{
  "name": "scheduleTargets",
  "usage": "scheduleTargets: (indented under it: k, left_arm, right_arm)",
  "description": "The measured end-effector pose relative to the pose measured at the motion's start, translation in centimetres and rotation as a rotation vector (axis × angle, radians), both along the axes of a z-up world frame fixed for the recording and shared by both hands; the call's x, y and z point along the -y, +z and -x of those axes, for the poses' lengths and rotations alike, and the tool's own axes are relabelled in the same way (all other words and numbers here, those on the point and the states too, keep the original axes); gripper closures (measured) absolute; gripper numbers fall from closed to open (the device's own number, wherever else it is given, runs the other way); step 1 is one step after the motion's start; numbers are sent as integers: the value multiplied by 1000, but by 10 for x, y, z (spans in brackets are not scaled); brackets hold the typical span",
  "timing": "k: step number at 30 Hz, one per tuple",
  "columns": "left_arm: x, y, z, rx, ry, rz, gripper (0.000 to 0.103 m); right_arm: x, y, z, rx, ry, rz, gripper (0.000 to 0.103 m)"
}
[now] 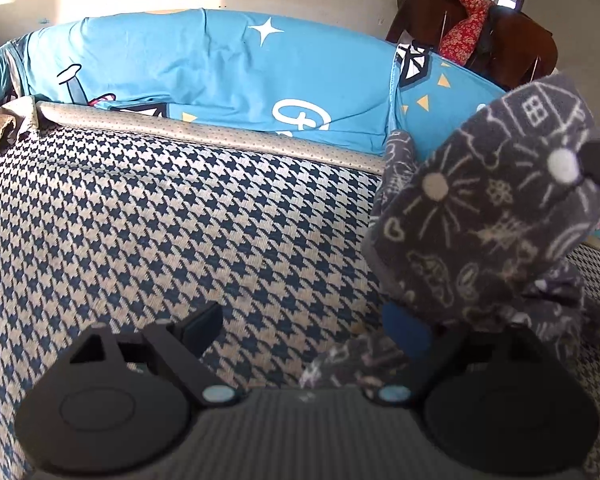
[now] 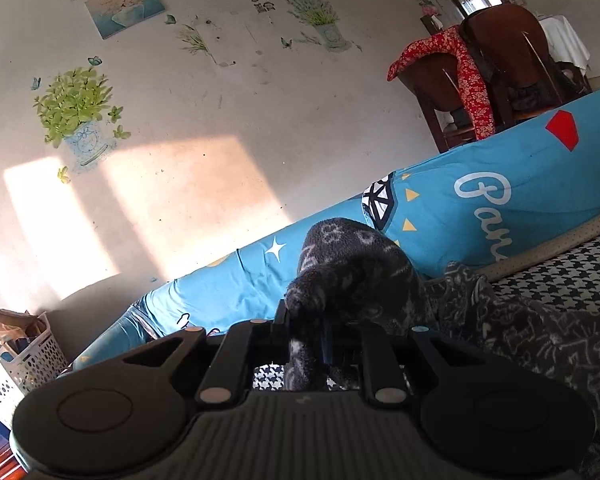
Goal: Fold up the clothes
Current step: 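Lift the grey garment edge with the right tool and fold it over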
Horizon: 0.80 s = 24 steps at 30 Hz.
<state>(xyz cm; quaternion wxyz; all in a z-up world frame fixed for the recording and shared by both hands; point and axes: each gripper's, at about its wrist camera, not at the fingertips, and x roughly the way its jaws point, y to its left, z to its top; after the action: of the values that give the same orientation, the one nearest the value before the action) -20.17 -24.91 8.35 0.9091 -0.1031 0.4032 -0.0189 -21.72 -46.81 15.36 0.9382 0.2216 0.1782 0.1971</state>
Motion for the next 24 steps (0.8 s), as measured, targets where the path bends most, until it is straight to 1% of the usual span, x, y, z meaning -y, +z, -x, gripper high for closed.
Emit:
scheduleTargets:
  k: [2, 6, 11, 15, 16, 17, 20, 24]
  left_arm:
    - [-4, 0, 8, -2, -6, 20, 12]
    - [-17, 1, 26, -3, 7, 56, 12]
    - [-48, 5, 44, 1, 89, 80, 12]
    - [-79, 14, 54, 22, 169, 96, 12]
    - [-87, 16, 56, 29, 192, 98, 10]
    - [-94, 17, 58, 32, 216, 93, 8]
    - [-115, 19, 62, 36, 279, 88, 7]
    - [-136, 22, 62, 47, 318, 94, 7]
  right_arm:
    - [-5, -5, 12, -6, -11, -18, 86]
    - [-20, -10, 23, -39, 3, -62, 86]
    - [-49, 2, 30, -28, 46, -55, 86]
    - [-76, 14, 31, -20, 97, -52, 86]
    - [-83, 16, 30, -20, 108, -54, 86]
    - [-91, 18, 28, -23, 118, -55, 86]
    - [-113, 22, 19, -34, 148, -54, 86]
    - [-143, 27, 4, -42, 189, -46, 86]
